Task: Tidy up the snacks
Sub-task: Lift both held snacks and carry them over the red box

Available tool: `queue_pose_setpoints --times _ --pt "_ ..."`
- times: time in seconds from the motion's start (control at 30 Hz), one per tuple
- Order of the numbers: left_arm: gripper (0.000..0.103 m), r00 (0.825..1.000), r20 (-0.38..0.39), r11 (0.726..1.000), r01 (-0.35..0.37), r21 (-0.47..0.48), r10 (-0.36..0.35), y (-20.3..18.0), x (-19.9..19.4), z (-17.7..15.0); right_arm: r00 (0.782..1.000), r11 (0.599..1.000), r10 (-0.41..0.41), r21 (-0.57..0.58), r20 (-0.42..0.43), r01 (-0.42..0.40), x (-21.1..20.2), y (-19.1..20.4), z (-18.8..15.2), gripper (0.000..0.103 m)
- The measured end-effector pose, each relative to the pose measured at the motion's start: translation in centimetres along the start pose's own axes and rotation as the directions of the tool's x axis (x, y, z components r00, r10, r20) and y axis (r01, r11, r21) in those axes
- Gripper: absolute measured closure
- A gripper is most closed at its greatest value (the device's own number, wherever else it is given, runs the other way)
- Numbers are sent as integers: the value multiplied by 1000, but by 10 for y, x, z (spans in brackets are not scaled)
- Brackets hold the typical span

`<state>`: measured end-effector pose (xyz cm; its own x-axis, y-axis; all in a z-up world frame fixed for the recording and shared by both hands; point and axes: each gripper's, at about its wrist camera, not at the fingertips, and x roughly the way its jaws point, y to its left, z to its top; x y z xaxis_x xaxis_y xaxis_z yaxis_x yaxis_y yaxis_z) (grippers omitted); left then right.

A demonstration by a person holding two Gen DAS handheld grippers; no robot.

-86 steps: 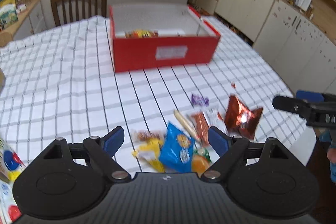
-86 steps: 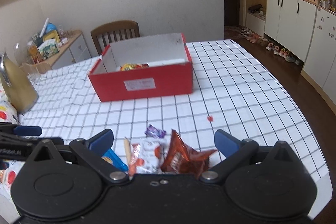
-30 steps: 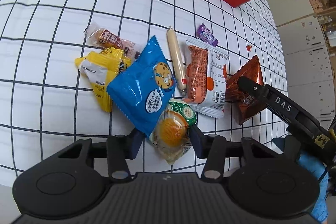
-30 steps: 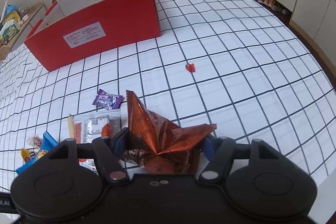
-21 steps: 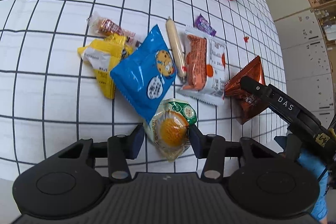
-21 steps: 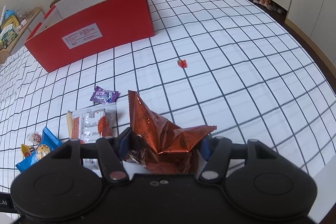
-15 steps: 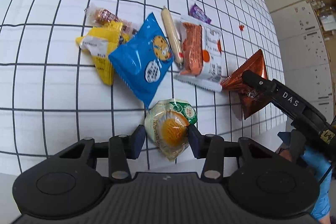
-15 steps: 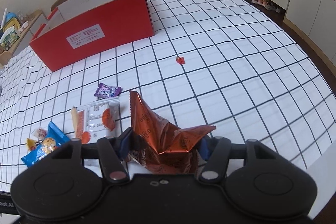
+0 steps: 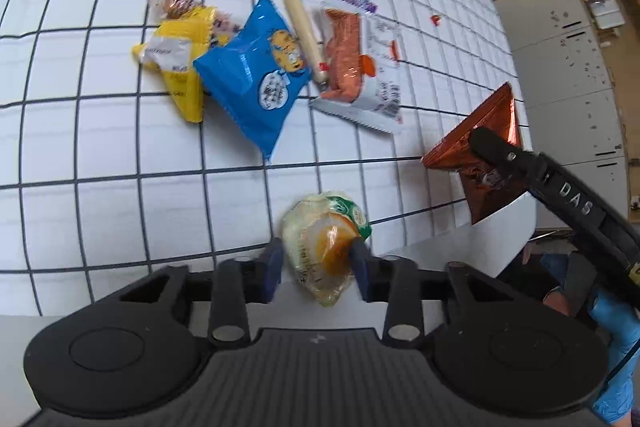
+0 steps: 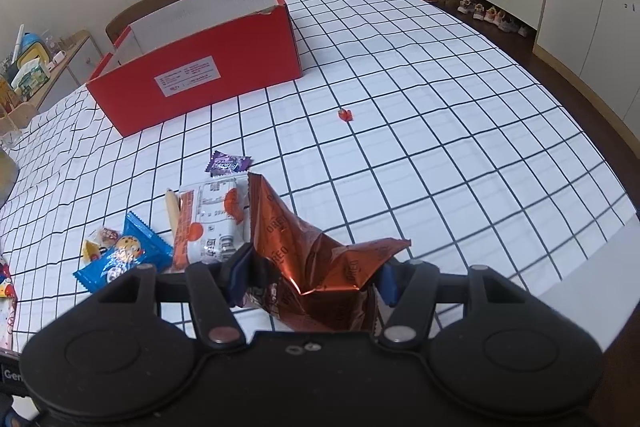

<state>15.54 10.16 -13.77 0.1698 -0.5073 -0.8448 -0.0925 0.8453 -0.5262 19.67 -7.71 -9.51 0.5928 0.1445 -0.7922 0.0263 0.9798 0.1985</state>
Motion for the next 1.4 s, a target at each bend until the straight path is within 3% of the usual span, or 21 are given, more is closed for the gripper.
queue_pose_setpoints --times 0.07,0.2,0.33,0.43,0.47,0.53,0.77,0.8,0.87,0.97,1.17,1.4 --pt "85 1000 -8 1000 3 24 -3 -3 1 0 1000 1000 -3 -6 3 3 -4 1 -2 44" --pt "85 994 37 981 -106 161 101 -25 -4 -2 1000 1000 -16 -12 6 16 -8 2 -5 43" --pt "82 997 1 984 -75 162 75 -25 -1 -1 1000 1000 -20 4 9 20 -10 -1 -7 43" --pt "68 995 -18 977 -93 191 98 -33 4 -1 1000 1000 -23 21 14 22 -13 -4 -9 43" --pt "51 995 -18 976 -90 199 96 -35 5 -1 1000 999 -23 27 16 23 -14 -6 -9 43" --pt "31 995 -6 971 -94 218 98 -41 6 -2 999 999 -27 39 17 26 -15 -9 -11 43" --pt "34 985 -3 925 -163 345 174 -65 24 -11 999 996 -44 78 13 43 -17 -21 -16 43" --pt "37 982 -1 917 -174 358 187 -67 27 -12 999 996 -45 81 12 44 -18 -22 -17 43" --pt "53 976 -8 908 -199 369 218 -68 32 -14 999 995 -46 85 13 45 -19 -24 -18 43" --pt "65 969 -19 905 -222 364 245 -65 38 -14 999 995 -45 87 12 44 -19 -25 -19 43" --pt "67 971 -8 903 -221 369 241 -64 36 -14 999 995 -40 89 9 39 -18 -26 -20 44" --pt "68 978 8 925 -200 322 209 -58 29 -5 999 997 -31 74 10 30 -16 -23 -13 44"
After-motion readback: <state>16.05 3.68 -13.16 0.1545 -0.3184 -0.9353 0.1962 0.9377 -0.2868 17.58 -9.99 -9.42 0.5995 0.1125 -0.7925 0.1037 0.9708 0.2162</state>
